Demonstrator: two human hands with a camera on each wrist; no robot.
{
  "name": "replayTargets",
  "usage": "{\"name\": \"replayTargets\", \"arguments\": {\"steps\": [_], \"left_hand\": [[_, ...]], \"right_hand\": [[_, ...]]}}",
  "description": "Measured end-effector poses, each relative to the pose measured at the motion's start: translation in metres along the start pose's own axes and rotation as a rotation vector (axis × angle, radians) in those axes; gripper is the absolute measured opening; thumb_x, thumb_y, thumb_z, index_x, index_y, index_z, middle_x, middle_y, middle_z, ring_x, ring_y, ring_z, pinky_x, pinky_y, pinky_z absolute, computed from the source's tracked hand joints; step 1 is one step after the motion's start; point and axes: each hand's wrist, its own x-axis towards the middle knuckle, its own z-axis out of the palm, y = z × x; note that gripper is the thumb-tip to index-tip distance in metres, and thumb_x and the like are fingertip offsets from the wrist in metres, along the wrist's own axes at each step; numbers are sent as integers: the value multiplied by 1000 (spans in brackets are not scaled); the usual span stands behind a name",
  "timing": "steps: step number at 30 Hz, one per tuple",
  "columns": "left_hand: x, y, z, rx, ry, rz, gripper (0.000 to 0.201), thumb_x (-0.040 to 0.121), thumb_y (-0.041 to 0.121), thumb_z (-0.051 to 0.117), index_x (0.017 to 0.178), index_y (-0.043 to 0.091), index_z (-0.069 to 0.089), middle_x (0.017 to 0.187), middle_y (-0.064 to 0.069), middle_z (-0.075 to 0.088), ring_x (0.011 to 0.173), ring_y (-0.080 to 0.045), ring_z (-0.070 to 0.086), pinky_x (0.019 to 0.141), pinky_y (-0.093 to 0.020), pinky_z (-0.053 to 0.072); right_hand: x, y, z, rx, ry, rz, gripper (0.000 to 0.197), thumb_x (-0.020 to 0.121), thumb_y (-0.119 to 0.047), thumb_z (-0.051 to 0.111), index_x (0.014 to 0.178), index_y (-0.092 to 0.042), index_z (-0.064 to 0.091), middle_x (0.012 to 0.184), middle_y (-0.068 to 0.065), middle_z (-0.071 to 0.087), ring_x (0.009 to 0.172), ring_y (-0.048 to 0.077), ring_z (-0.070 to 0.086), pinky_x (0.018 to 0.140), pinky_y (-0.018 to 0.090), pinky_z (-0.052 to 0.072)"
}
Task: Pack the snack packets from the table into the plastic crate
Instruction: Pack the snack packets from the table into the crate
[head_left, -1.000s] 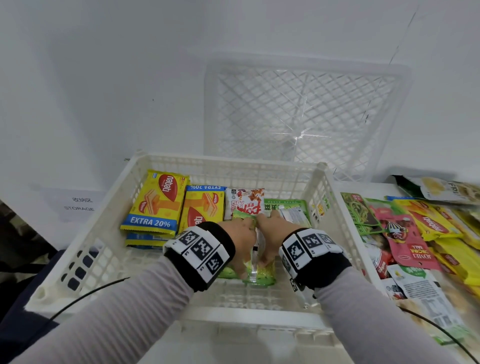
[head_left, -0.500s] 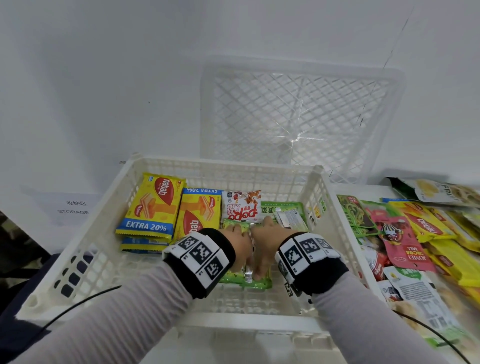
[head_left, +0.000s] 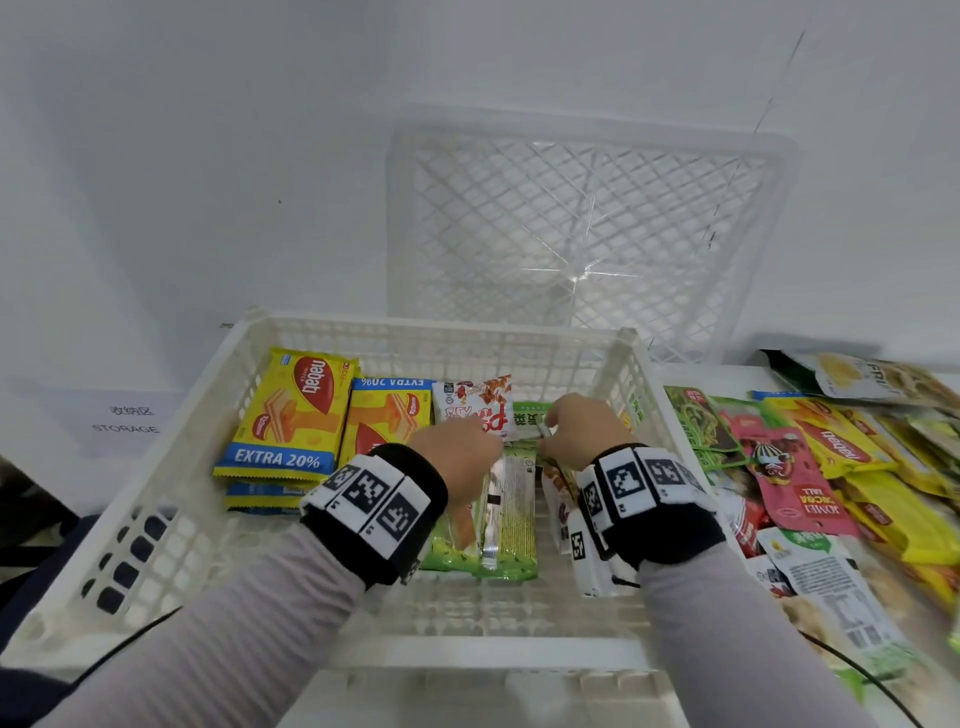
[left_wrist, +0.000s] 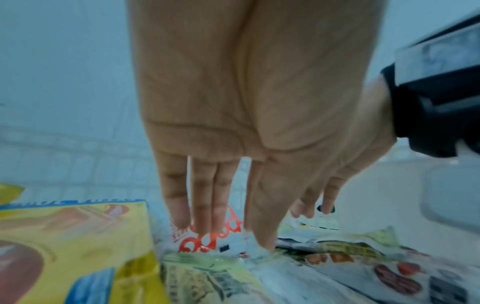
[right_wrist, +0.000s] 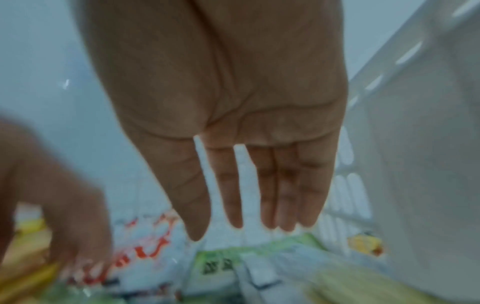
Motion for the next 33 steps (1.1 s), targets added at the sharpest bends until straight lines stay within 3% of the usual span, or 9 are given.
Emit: {"name": "replayTargets", "arguments": {"steps": [3,6,10,13,18,21,23,28,33], "left_hand": [[3,-9,-5,-38,126,56,45,85,5,57,128,14,49,121,-7,45,110,-23,47,88,-36,49],[1,-9,-5,-95,-66,104,66,79,25,72,137,15,42,134,-5,40,121,-23,43,96,-37,45],[-1,3,8,53,-333,28,95,81,43,69,149,7,13,158,-13,2,143,-31,16,113,-45,28],[-1,8,13,138,-355,-20,102,87,46,60,148,0,-6,156,-17,-16,145,-30,-5,117,-40,13],[-1,7,13,143,-310,-40,102,84,51,62,149,-1,3,157,-18,-6,145,-31,1,117,-42,16],[0,2,13,140,-263,-25,100,78,56,65,148,2,18,157,-16,6,144,-32,10,116,-44,20],[2,0,15,150,-241,-18,101,76,57,66,147,3,19,157,-15,8,144,-32,10,116,-44,18],[3,-3,17,140,-242,-17,101,75,58,67,148,7,19,157,-14,6,144,-31,10,116,-44,19],[2,-4,13,107,-237,-19,91,75,57,68,142,6,33,151,-13,20,137,-30,27,109,-41,33]], "right_hand": [[4,5,6,-102,25,82,16,86,-8,54,102,-7,57,113,15,57,100,30,58,79,33,49],[8,9,14,-162,-16,82,12,87,-4,52,98,-8,55,109,14,60,91,27,57,71,31,44],[10,9,17,-156,0,136,28,84,-10,59,110,-8,53,116,15,55,108,31,54,86,36,45],[10,7,16,-81,-9,174,44,80,-10,62,121,-9,44,123,18,47,115,35,47,92,39,43],[-3,4,0,154,92,189,51,80,-12,64,126,-14,43,125,17,42,113,35,49,93,41,47],[-16,-1,-3,237,-41,105,40,78,-15,70,114,-9,54,101,10,59,80,18,58,72,29,53],[-23,-7,0,188,-171,48,39,77,-23,73,109,-7,59,98,6,62,69,11,52,60,23,46],[-26,-21,10,58,-249,-75,53,80,-37,72,120,-9,52,115,7,58,89,18,56,82,29,50],[-26,-16,10,-129,-215,-184,67,76,-21,76,136,-17,46,136,8,41,124,27,44,103,34,39]]}}
